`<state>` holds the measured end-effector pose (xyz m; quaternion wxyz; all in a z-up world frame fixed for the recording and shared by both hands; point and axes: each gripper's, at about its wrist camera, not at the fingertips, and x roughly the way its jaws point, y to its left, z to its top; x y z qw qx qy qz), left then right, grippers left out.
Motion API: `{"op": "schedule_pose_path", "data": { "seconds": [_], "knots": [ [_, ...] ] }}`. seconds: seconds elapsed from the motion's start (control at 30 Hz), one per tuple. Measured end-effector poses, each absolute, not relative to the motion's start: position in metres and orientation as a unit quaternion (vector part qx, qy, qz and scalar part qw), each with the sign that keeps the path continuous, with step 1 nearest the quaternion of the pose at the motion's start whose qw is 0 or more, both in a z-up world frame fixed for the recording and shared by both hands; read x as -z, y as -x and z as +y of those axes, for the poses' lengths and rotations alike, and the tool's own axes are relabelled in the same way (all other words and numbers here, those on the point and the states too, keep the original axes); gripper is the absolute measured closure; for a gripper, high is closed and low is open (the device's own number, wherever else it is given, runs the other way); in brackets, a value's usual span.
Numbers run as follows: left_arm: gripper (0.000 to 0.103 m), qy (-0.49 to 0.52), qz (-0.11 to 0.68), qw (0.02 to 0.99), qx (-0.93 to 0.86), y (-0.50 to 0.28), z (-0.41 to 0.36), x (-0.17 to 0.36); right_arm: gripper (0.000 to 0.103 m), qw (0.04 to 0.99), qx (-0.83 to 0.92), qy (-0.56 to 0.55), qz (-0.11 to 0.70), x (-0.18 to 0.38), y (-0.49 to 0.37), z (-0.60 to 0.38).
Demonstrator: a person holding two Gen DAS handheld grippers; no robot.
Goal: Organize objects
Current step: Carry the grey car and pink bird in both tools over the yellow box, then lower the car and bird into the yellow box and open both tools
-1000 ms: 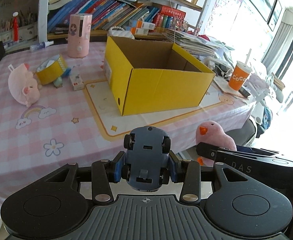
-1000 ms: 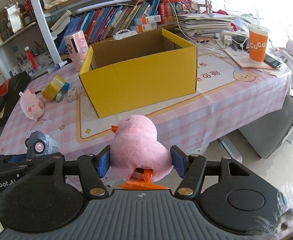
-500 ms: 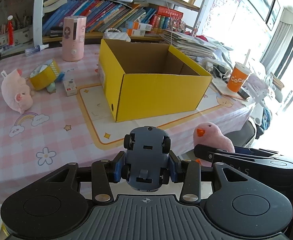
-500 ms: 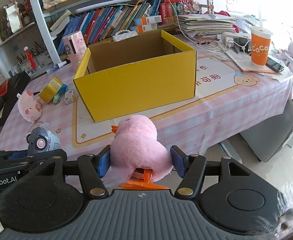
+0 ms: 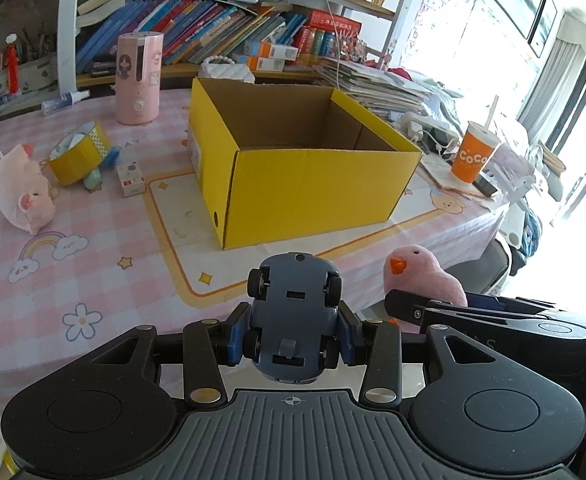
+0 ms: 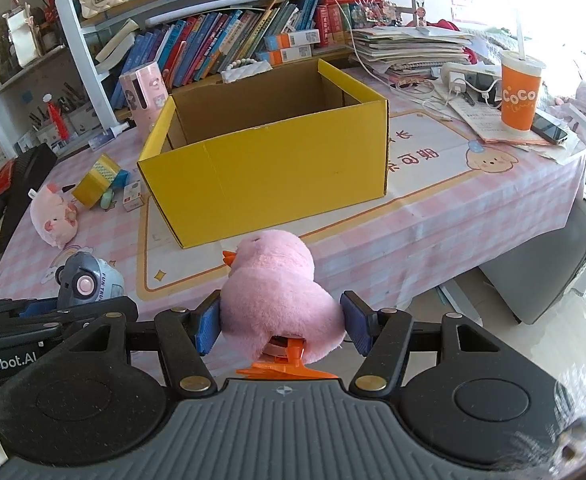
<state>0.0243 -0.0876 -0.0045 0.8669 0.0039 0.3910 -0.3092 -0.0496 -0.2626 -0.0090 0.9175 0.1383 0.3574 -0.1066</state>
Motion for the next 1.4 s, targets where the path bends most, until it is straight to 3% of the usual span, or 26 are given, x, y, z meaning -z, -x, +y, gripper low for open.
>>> {"op": "schedule_pose_path", "data": {
  "seconds": [0.3,0.8,1.4],
  "knots": [
    [0.062,-0.014,0.353,0.881,0.314,-0.034,-0.098,-0.010,0.044,0.926,0.103,-0.132,0.337,0.001,0.036,-0.270],
    [0.062,0.001,0.283,0.916,0.285,-0.104,-0.147,-0.047,0.044,0.963,0.079,-0.104,0.234,-0.060,-0.048,-0.335],
    [0.062,-0.050,0.351,0.915,0.193,-0.167,-0.221,-0.004,0.044,0.952,-0.035,0.000,0.304,-0.028,-0.165,-0.379]
  ]
}}
